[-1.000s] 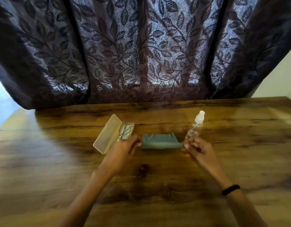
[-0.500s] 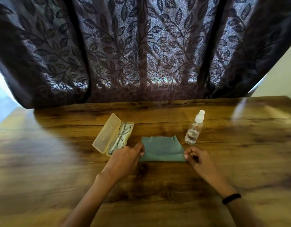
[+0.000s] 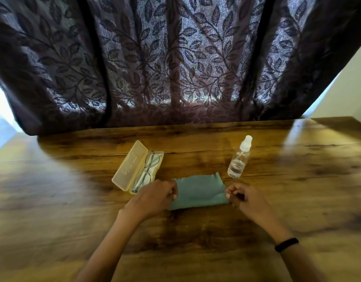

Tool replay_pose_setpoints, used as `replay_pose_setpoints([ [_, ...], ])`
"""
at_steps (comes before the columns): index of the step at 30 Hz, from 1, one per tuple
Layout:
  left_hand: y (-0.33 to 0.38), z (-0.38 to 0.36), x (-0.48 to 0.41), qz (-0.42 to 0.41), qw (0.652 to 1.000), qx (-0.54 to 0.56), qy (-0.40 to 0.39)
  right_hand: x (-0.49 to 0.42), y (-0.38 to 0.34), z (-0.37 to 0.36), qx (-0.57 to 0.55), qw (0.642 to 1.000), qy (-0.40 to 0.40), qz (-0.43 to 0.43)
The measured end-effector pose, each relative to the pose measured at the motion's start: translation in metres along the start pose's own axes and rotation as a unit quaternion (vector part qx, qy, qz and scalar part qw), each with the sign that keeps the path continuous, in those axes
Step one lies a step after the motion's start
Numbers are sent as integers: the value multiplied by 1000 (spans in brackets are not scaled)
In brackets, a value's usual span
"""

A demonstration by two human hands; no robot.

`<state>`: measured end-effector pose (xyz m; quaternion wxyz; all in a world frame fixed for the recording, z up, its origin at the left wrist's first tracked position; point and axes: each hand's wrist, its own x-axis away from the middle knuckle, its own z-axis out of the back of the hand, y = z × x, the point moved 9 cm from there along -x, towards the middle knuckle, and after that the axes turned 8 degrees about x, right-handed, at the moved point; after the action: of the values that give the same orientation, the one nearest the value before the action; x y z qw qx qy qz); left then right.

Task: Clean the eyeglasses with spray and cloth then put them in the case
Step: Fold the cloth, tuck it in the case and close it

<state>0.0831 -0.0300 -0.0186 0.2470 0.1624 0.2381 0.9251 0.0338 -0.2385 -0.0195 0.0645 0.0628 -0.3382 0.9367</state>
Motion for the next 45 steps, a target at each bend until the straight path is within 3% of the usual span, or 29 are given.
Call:
replay_pose_setpoints([
  [8, -5, 24, -12, 23, 994, -9, 103, -21, -22, 14, 98, 989, 110, 7],
  [16, -2, 34, -17, 68, 983, -43, 165, -32, -41, 15, 165, 973, 161, 28],
  [30, -2, 34, 6, 108, 972, -80, 191, -28, -33, 18, 155, 974, 164, 18],
  [37, 5, 17, 31, 62, 981, -20, 181, -21, -19, 24, 163, 966, 199, -11],
  [45, 7, 5, 36, 39, 982, -33, 183, -19, -11, 21, 149, 972, 179, -21],
])
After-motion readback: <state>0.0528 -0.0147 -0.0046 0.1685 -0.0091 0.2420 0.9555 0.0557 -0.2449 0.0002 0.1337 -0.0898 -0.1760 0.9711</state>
